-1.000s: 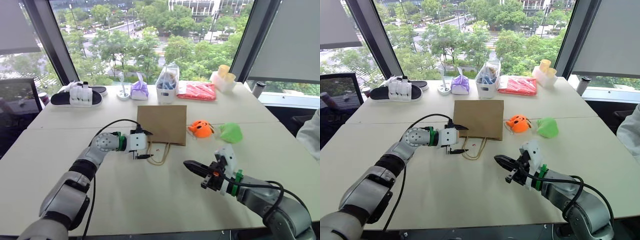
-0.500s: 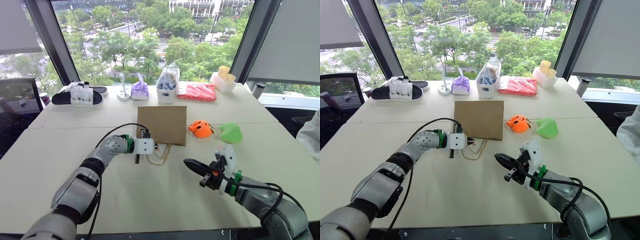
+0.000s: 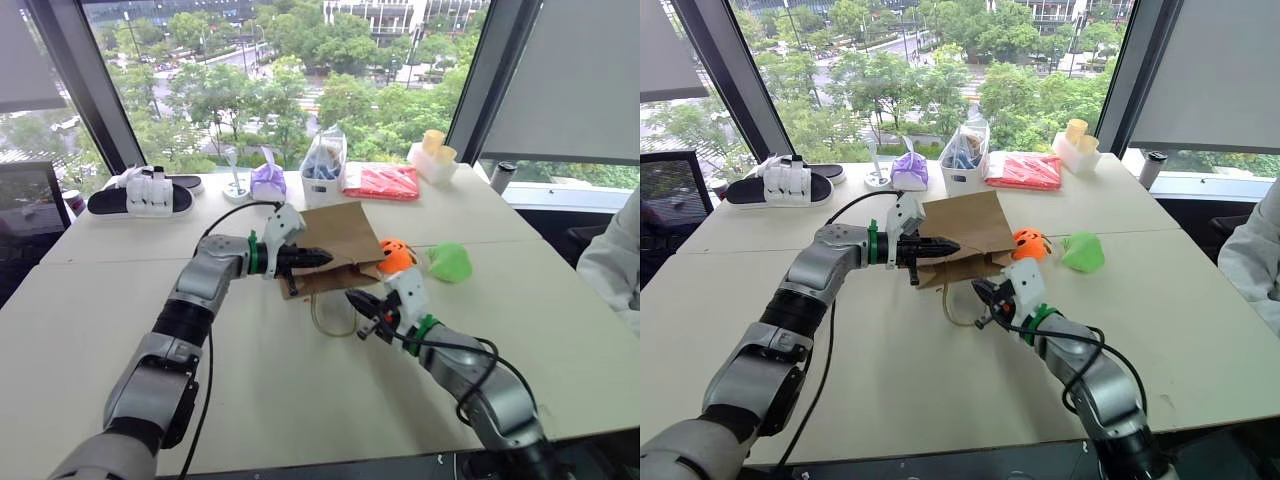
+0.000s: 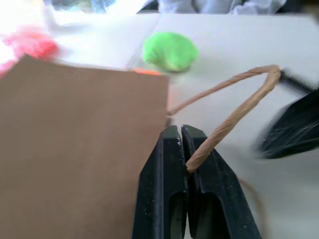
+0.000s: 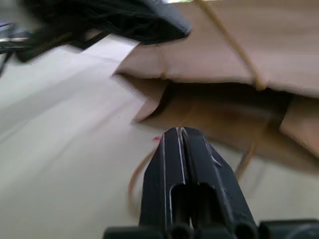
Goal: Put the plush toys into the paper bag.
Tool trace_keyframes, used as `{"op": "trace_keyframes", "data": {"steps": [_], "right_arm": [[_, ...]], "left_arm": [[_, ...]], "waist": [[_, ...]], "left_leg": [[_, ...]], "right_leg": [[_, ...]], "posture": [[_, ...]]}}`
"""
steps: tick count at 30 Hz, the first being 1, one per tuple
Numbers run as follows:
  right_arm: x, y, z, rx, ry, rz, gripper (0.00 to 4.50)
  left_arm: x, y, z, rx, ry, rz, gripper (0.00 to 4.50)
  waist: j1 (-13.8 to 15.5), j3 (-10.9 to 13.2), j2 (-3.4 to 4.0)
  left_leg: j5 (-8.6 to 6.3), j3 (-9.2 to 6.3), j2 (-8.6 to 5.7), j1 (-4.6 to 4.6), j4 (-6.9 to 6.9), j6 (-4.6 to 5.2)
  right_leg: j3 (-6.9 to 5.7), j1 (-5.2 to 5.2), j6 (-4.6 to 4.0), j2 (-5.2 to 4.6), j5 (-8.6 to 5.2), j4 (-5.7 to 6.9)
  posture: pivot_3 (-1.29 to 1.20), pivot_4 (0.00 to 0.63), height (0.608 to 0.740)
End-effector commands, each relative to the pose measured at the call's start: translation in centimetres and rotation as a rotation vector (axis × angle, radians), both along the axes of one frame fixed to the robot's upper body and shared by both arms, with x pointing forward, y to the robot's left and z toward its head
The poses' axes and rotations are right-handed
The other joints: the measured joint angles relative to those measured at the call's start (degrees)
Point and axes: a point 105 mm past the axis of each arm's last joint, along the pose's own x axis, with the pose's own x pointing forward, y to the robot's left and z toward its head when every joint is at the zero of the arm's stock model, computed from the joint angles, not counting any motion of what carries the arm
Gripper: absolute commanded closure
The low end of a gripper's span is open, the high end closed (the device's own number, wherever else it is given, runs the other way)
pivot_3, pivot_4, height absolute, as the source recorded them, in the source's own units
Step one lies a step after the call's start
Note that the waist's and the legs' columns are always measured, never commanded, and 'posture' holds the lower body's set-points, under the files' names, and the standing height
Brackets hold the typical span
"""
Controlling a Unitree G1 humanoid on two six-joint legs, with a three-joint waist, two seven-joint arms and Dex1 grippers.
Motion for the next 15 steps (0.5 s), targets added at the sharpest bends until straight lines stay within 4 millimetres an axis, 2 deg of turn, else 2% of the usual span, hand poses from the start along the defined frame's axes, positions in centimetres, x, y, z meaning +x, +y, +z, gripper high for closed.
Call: {"op": "trace_keyframes", "data": {"steps": [1,8,12,15], "right_arm": [[1.0,0.5,0.6,-0.010,-0.066,-0.010,4.50],[2.5,0.7,-0.3,-0.042,-0.069,-0.013,4.50],[2.9,0.7,-0.7,-0.051,-0.069,-0.013,4.50],[4.5,1.0,-1.0,-0.021,-0.069,-0.028,4.50]], "left_arm": [[-1.9,-1.1,2.2,-0.062,0.106,-0.006,4.44],[-3.8,-2.4,6.0,-0.222,0.295,0.024,4.44],[-4.3,-2.2,6.4,-0.220,0.302,0.035,4.44],[-5.3,-1.1,7.2,-0.277,0.370,-0.021,4.44]], "waist": [[0.07,0.00,0.00],[0.39,0.00,-0.01],[0.11,0.00,-0.01],[-0.17,0.00,-0.01]], "left_leg": [[0.01,-0.03,0.00,0.00,0.00,-0.01],[0.09,-0.10,-0.03,-0.01,0.01,-0.18],[0.19,-0.11,-0.03,0.06,-0.11,-0.38],[0.25,-0.11,-0.03,0.06,-0.13,-0.49]], "right_leg": [[0.00,-0.04,0.00,0.01,0.00,0.08],[0.06,-0.06,-0.02,0.00,0.00,0.14],[0.16,-0.13,-0.02,0.02,0.00,0.15],[0.23,-0.20,-0.03,0.04,0.01,0.15]], "posture": [[0.00,0.150,0.740],[0.00,0.150,0.740],[0.00,0.150,0.740],[0.00,0.150,0.740]]}}
